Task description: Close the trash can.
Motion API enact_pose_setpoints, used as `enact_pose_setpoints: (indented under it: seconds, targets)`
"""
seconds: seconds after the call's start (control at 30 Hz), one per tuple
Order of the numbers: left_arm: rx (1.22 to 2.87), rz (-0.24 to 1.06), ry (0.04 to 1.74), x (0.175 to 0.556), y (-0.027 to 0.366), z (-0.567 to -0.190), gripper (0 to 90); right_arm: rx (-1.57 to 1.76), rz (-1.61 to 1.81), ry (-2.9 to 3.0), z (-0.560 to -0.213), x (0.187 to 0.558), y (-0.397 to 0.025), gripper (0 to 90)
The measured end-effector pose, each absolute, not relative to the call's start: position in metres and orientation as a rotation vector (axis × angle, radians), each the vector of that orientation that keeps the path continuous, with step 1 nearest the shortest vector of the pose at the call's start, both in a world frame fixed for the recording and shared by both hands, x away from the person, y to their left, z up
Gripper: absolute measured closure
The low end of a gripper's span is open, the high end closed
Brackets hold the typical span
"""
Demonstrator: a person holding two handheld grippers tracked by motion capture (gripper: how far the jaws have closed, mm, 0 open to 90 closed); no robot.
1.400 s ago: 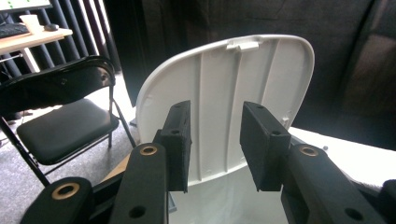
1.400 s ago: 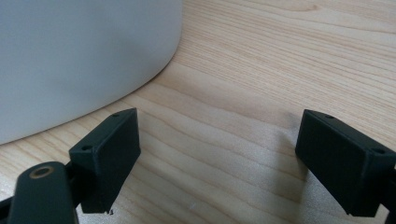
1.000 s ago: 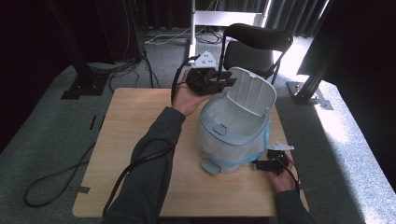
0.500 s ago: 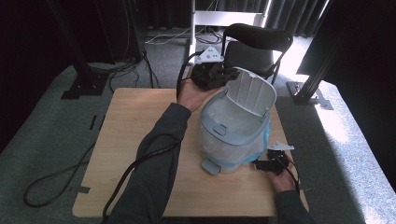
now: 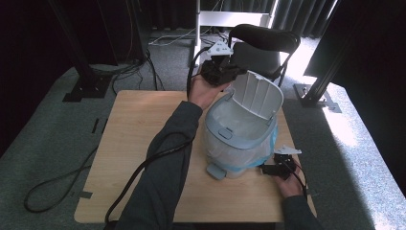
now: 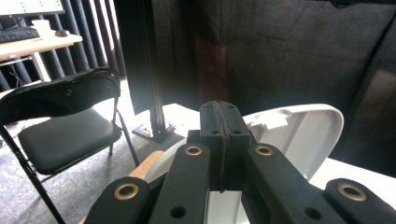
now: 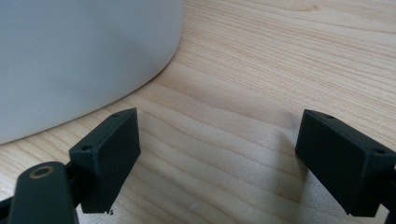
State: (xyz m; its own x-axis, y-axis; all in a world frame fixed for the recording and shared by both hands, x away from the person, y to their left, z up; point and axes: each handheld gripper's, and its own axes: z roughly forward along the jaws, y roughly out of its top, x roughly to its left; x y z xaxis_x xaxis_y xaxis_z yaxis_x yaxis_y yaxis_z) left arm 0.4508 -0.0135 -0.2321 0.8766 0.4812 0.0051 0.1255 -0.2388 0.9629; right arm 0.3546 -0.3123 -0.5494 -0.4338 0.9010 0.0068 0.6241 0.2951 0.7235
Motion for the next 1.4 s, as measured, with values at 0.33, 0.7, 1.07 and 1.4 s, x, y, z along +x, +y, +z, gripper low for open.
enact_pose_setpoints:
  seconds: [0.33,0.7,1.07,1.4]
  targets:
    - [1.785,0.366,0.479,0.452,-0.023,-0.23,88.2,1.365,0.933,2.166,-0.549,0.355,-0.312,12.9]
    - [1.813,0.366,0.464,0.449,-0.026,-0.226,88.0,1.365,0.934,2.166,-0.549,0.355,-0.312,12.9]
    - [1.926,0.37,0.43,0.442,-0.03,-0.228,88.0,1.366,0.933,2.165,-0.549,0.355,-0.312,12.9]
    - [1.877,0.361,0.423,0.443,-0.026,-0.226,87.4,1.366,0.933,2.165,-0.549,0.354,-0.312,12.9]
